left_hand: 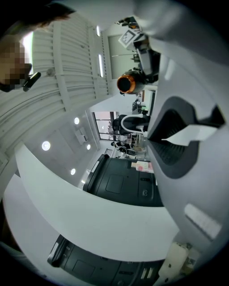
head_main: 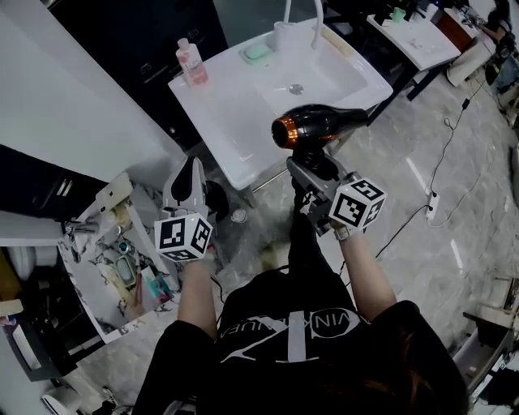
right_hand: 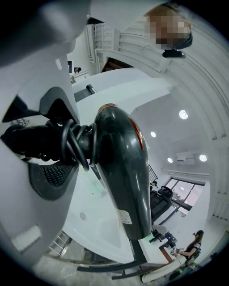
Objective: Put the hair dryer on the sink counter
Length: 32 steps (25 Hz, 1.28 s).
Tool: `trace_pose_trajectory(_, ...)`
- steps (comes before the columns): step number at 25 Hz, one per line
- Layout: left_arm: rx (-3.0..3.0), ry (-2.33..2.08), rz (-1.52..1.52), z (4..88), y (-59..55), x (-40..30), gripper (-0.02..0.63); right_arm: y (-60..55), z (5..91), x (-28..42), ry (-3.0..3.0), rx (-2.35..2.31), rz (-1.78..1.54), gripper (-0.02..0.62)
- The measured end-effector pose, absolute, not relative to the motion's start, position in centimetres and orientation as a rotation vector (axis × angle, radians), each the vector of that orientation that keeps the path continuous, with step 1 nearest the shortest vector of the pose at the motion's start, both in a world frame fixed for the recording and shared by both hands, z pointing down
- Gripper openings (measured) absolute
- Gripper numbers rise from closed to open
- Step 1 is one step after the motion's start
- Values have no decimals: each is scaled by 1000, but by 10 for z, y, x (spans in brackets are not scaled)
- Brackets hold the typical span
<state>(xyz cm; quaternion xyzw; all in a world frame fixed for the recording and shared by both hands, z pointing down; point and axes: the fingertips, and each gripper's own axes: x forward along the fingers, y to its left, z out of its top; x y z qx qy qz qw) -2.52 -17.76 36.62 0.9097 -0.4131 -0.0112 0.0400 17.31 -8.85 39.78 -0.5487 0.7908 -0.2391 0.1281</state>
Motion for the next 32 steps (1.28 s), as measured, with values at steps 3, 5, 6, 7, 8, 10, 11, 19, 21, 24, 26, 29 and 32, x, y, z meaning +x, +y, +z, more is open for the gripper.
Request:
trace_pose_trajectory(3, 2753, -1342, -40, 369, -198, -35, 0, -120, 402, 170, 2351, -1543, -724, 256)
trace_pose_trajectory(5, 2718, -1406, -39, 370, -219, -40, 0, -149, 405, 169, 2391, -1501, -752, 256)
trace_pose_trajectory(6, 2698, -1434, -33, 371, -230, -42, 0, -166, 407, 169, 2410, -1477, -772, 256)
trace_pose_trajectory(7, 2679, -1458, -24, 372, -242, -43, 0, -182, 409, 168, 2428, -1453, -794, 256)
trace_pose_trajectory(8, 2664, -1478, -14, 373, -254, -42, 0, -197, 412, 167, 2444, -1430, -815, 256)
trace_pose_trajectory(10, 2645, -1513, 0, 373, -273, -40, 0, -224, 418, 166, 2476, -1383, -850, 256)
trace_pose_trajectory(11, 2637, -1533, 2, 372, -280, -40, 0, -236, 421, 164, 2493, -1359, -864, 256)
trace_pose_trajectory(19, 2540, -1632, 19, 385, -320, -43, 0, -297, 434, 151, 2620, -1213, -933, 256)
trace_pose_trajectory(21, 2521, -1649, 26, 388, -327, -42, 0, -310, 439, 149, 2635, -1192, -957, 256)
trace_pose_trajectory(24, 2488, -1680, 31, 392, -336, -42, 0, -326, 446, 147, 2658, -1156, -996, 256)
trace_pose_trajectory(26, 2461, -1708, 33, 396, -341, -43, 0, -335, 452, 143, 2685, -1127, -1018, 256)
trace_pose_trajectory(29, 2419, -1753, 28, 402, -348, -44, 0, -348, 458, 138, 2739, -1079, -1036, 256)
trace_pose_trajectory(32, 2384, -1796, 19, 404, -355, -44, 0, -361, 462, 132, 2777, -1020, -1056, 256)
